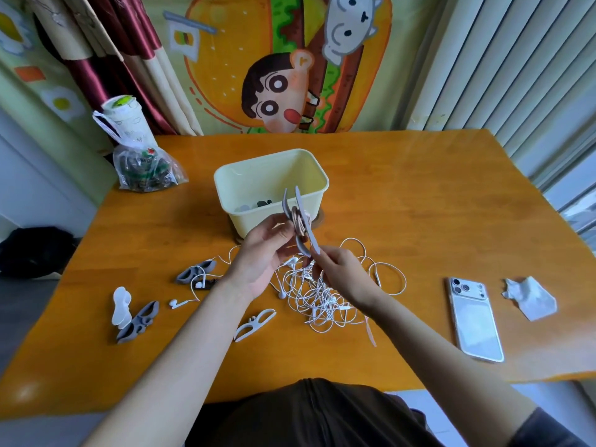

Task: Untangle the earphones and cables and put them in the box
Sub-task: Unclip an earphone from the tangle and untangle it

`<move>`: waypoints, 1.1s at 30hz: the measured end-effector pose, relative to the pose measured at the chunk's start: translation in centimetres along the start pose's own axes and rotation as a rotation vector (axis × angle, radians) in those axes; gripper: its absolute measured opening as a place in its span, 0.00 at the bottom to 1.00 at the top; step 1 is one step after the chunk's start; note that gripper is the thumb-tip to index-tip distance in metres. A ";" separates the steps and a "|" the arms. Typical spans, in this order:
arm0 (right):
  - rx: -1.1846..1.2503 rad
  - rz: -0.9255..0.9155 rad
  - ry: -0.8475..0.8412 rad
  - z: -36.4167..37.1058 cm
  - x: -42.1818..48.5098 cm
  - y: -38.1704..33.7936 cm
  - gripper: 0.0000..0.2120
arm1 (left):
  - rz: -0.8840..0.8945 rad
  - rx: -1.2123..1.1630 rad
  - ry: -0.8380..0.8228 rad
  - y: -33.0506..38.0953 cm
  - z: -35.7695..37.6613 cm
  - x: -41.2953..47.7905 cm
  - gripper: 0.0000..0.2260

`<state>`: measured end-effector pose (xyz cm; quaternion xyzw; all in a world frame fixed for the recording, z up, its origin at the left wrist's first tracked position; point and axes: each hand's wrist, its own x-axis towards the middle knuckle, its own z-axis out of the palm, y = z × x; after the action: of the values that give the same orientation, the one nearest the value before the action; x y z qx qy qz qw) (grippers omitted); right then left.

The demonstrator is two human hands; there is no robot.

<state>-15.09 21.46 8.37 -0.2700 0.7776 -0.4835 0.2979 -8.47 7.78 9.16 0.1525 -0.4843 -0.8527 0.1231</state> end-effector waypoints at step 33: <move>-0.006 -0.083 0.066 -4.4 0.6 -0.2 0.23 | -0.004 0.251 -0.235 -0.1 0.8 -0.7 0.07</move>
<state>-18.62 23.56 10.01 -0.2869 0.7765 -0.5017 0.2509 -8.12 8.66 9.55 0.0669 -0.5977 -0.7977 0.0439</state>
